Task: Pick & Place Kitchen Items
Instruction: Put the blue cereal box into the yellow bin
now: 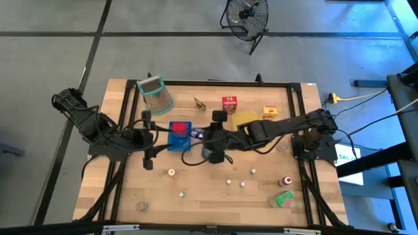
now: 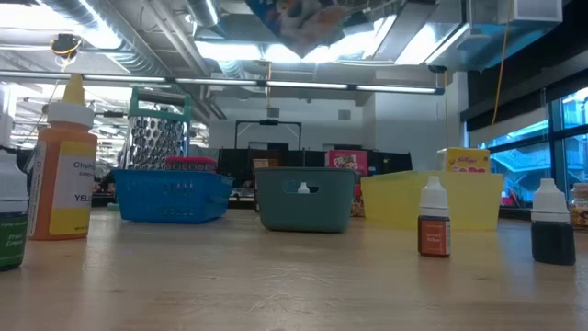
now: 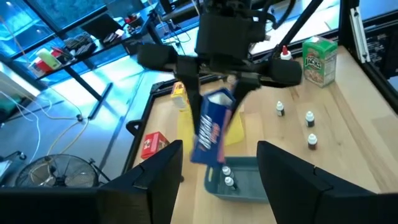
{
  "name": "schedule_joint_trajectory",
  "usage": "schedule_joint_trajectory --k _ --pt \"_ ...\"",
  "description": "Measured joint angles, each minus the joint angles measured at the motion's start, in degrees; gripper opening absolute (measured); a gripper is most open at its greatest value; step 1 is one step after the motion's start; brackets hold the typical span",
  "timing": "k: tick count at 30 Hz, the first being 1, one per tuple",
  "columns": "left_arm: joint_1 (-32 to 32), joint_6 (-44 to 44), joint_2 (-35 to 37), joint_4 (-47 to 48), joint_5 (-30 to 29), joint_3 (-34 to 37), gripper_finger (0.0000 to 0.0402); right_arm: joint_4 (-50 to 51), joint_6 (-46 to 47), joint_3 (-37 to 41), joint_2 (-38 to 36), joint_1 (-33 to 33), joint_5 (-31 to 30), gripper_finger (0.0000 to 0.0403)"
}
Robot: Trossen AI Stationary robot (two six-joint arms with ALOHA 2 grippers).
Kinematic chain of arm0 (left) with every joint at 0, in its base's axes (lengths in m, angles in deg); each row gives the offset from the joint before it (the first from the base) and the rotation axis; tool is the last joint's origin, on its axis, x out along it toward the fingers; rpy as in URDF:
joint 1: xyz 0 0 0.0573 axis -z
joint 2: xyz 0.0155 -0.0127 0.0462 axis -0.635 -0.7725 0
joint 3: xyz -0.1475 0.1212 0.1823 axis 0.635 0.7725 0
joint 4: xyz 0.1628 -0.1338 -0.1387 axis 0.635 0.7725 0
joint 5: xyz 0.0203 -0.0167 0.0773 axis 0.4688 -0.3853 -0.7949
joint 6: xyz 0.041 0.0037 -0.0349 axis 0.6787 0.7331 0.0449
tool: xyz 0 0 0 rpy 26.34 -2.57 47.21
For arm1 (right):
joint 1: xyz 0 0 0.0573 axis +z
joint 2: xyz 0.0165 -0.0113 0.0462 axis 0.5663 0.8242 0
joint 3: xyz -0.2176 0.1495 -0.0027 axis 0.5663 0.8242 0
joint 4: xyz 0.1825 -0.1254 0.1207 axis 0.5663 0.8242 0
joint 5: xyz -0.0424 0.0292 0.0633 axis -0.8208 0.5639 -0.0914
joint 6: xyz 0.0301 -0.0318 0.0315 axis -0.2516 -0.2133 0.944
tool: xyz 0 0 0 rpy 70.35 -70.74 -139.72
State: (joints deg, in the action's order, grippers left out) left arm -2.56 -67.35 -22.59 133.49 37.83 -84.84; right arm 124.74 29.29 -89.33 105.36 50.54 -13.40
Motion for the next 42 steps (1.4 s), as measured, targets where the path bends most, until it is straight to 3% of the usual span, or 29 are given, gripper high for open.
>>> schedule_joint_trajectory --k 4,10,23,33,42 --pt "0.3 -0.1 -0.2 0.6 0.0 0.0 0.02 11.6 3.6 -2.5 0.0 1.0 -7.1 0.0151" --pt "0.3 -0.2 -0.2 1.7 0.0 0.2 0.0201 27.5 12.8 -4.9 -0.1 1.9 -12.8 0.0151" --pt "-0.6 0.0 -0.2 1.8 -0.6 0.3 0.02 45.6 20.0 -4.9 -0.1 2.0 -13.0 0.0151" --pt "-2.9 0.0 -0.3 1.8 -0.7 0.3 0.02 45.7 17.9 -5.6 -0.2 2.0 -12.4 0.0151" --pt "-4.7 0.0 -0.3 1.8 -0.6 0.3 0.0202 45.7 18.0 -5.6 -5.8 2.1 -12.5 0.0151"
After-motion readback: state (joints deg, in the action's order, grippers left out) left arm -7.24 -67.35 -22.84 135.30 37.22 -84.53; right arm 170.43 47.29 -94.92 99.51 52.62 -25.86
